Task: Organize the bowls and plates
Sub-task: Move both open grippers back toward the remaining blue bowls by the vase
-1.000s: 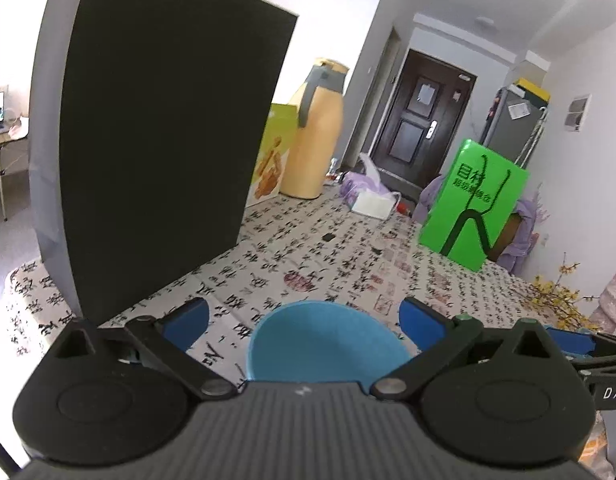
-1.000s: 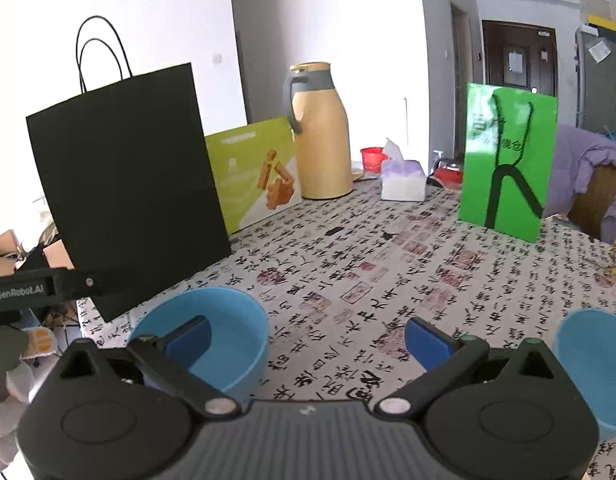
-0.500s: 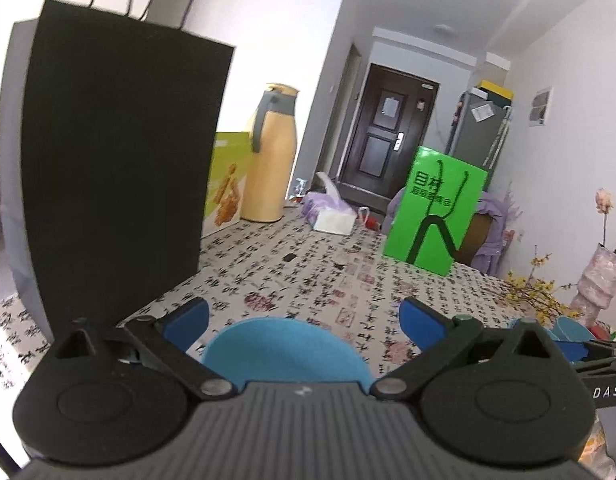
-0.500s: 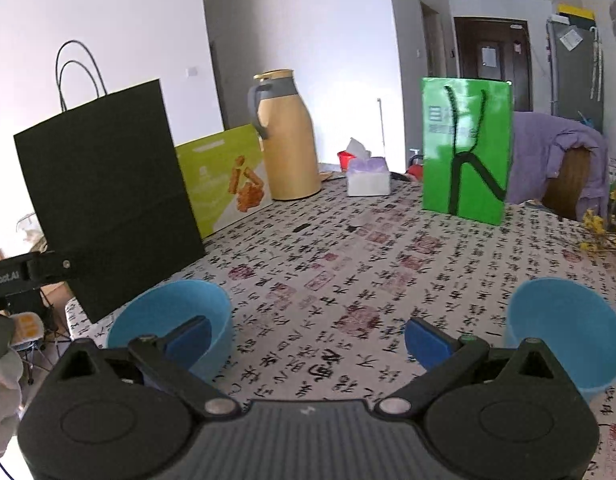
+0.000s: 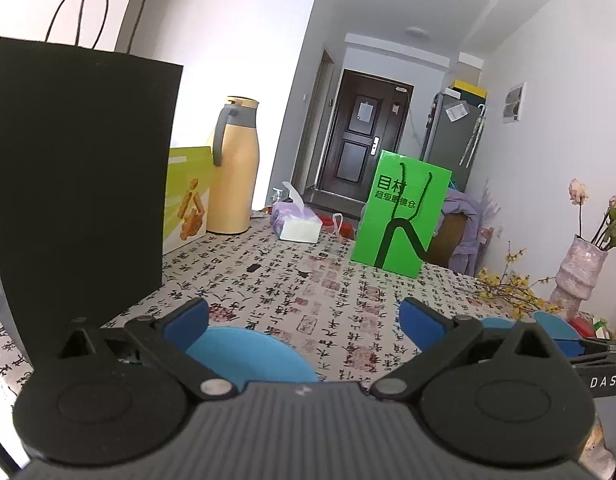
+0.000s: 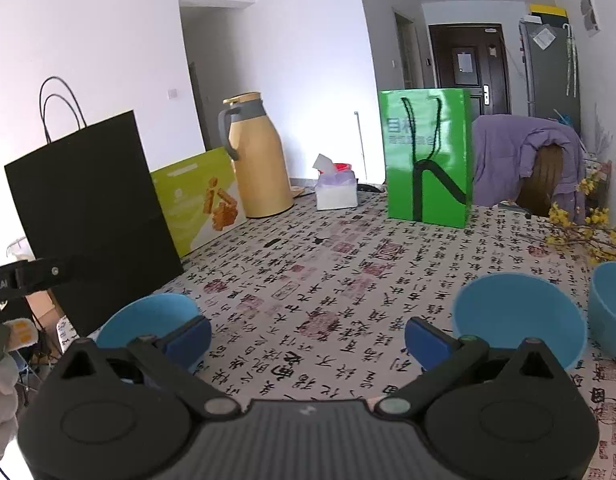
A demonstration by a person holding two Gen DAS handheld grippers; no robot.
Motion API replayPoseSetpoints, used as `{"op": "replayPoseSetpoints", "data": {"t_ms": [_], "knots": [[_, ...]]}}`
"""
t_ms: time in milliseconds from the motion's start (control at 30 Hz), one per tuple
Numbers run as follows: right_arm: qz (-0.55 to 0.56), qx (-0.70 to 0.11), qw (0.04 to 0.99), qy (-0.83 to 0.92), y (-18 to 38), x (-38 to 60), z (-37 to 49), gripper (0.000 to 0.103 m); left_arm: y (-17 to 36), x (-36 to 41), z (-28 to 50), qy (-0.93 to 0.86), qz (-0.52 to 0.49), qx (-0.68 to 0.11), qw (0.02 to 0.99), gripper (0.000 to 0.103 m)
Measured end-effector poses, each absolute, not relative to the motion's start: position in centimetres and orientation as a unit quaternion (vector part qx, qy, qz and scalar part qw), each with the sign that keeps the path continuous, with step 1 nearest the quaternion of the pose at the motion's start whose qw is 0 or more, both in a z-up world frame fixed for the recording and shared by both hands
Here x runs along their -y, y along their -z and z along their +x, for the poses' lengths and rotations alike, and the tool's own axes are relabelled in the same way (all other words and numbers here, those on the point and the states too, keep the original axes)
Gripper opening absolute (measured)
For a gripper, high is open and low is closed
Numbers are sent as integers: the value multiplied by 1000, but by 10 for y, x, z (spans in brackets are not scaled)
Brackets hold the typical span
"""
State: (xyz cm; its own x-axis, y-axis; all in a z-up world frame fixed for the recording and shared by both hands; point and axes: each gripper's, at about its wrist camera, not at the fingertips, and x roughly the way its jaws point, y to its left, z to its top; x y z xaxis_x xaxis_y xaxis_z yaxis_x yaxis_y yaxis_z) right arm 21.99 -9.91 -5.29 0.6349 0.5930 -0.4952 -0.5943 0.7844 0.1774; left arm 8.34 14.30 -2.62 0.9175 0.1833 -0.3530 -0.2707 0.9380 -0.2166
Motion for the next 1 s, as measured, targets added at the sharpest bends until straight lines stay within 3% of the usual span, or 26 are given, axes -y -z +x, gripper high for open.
{"op": "replayPoseSetpoints", "data": {"t_ms": [1000], "knots": [[35, -242, 936, -252, 59, 217, 210, 103, 26, -68, 97, -77, -131, -183, 971, 103]]}}
